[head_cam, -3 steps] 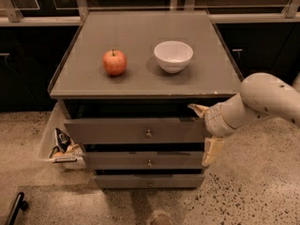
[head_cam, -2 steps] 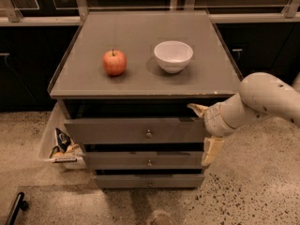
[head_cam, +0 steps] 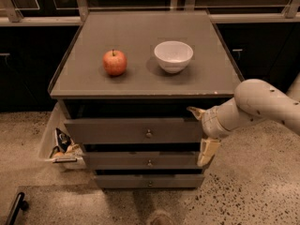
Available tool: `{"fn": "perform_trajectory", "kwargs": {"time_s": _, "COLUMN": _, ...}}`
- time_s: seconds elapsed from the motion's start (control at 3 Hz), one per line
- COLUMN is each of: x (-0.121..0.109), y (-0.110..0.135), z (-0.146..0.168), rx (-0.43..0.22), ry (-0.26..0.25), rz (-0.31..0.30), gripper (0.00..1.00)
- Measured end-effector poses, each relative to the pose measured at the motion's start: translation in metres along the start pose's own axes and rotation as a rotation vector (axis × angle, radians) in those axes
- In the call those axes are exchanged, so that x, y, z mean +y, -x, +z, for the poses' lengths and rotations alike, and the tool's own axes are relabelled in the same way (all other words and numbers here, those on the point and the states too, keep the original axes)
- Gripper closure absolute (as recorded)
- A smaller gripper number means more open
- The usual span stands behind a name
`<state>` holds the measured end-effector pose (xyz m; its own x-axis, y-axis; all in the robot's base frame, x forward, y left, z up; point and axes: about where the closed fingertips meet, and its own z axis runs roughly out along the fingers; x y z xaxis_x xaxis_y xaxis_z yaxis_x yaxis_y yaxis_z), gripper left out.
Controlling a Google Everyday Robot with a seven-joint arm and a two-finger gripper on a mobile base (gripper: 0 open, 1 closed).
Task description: Open top drawer
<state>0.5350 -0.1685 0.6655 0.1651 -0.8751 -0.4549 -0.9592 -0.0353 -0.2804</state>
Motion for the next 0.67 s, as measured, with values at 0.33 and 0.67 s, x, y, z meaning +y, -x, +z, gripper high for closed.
{"fn": "perform_trajectory", "kwargs": {"time_s": 0.33, "x": -0.0089, "y": -0.0066, "z": 0.0093, "rx": -0.004, "ry": -0.015, "rz": 0.011, "gripper": 0.00}}
{"fn": "perform_trajectory", "kwargs": {"time_s": 0.67, "x": -0.0173, "y": -0.0100, "z": 0.0162, "rx": -0.011, "ry": -0.029, "rz": 0.014, "gripper": 0.00}}
